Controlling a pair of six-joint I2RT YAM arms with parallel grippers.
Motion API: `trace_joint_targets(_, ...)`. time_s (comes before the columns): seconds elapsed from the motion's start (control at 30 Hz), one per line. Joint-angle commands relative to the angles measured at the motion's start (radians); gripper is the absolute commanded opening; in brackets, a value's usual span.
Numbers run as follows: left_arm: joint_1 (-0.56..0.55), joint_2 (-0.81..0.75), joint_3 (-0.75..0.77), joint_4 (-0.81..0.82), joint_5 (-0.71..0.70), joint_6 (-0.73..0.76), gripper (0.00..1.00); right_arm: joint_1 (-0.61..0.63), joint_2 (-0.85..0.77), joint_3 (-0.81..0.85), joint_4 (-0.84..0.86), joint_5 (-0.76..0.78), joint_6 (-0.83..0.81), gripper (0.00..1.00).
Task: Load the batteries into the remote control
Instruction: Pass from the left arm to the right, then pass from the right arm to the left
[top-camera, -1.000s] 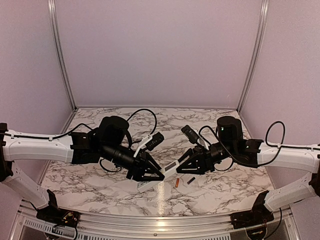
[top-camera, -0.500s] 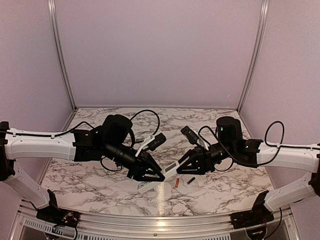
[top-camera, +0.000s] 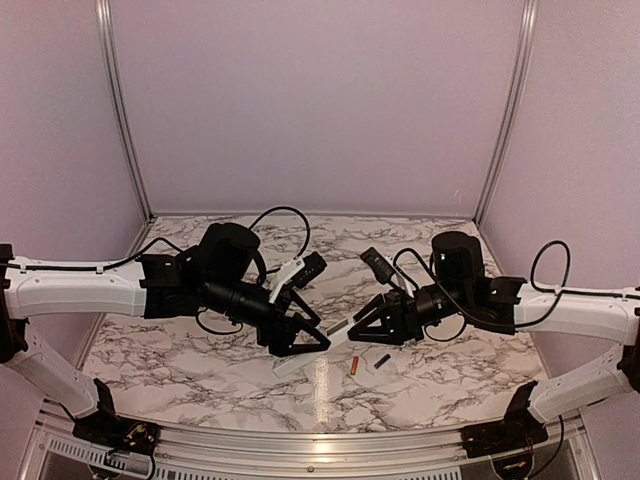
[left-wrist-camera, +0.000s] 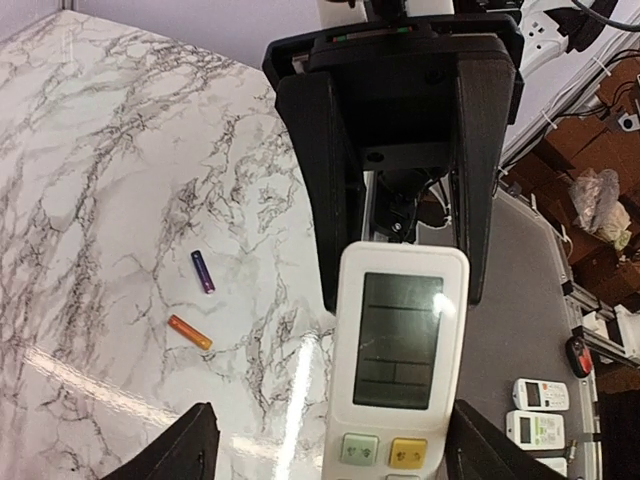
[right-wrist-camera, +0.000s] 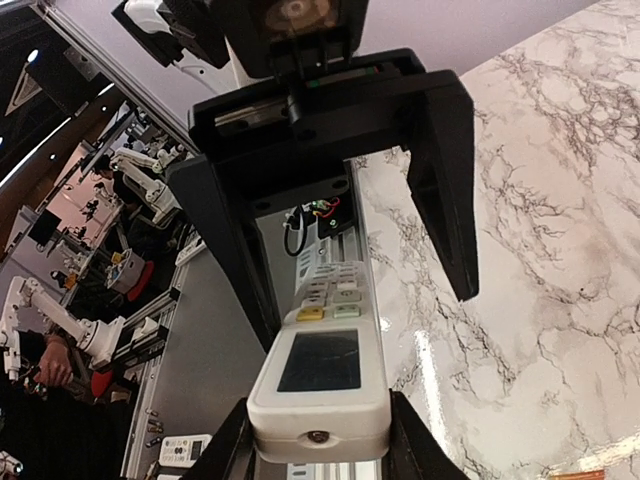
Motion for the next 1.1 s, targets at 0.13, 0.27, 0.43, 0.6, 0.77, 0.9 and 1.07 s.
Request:
trace_joint_targets(0.13,-0.008,-0.152,-0.033,-0.071,-0.372,0.085,0.95,-0.094,0.016,0.046,-0.08,0.188,0.12,0.0)
trace_joint_targets(0.27,-0.056,-0.199,-0.056,-0.119,-0.55,0.134,0.96,-0.117,0.021,0.072,-0.171,0.266,0.192,0.0)
trace_joint_targets(0.43,-0.12,-0.201,-0.057,-0.148,-0.698,0.213,0.95,-0.12,0.035,0.074,-0.141,0.233,0.266,0.0)
trace_joint_targets(0.6,-0.163,-0.123,-0.022,-0.225,-0.752,0.285,0.93,-0.12,0.045,0.057,-0.083,0.191,0.323,0.0)
trace_joint_targets(0.77,-0.187,-0.045,0.004,-0.253,-0.758,0.309,0.87,-0.121,0.049,0.049,-0.067,0.172,0.358,0.0)
trace_joint_targets(0.9,-0.192,0.005,0.018,-0.27,-0.794,0.32,0.8,-0.118,0.054,0.035,-0.037,0.143,0.396,0.0)
trace_joint_targets(1.07,-0.197,0.025,0.023,-0.265,-0.822,0.323,0.66,-0.115,0.054,0.019,-0.008,0.127,0.435,0.0)
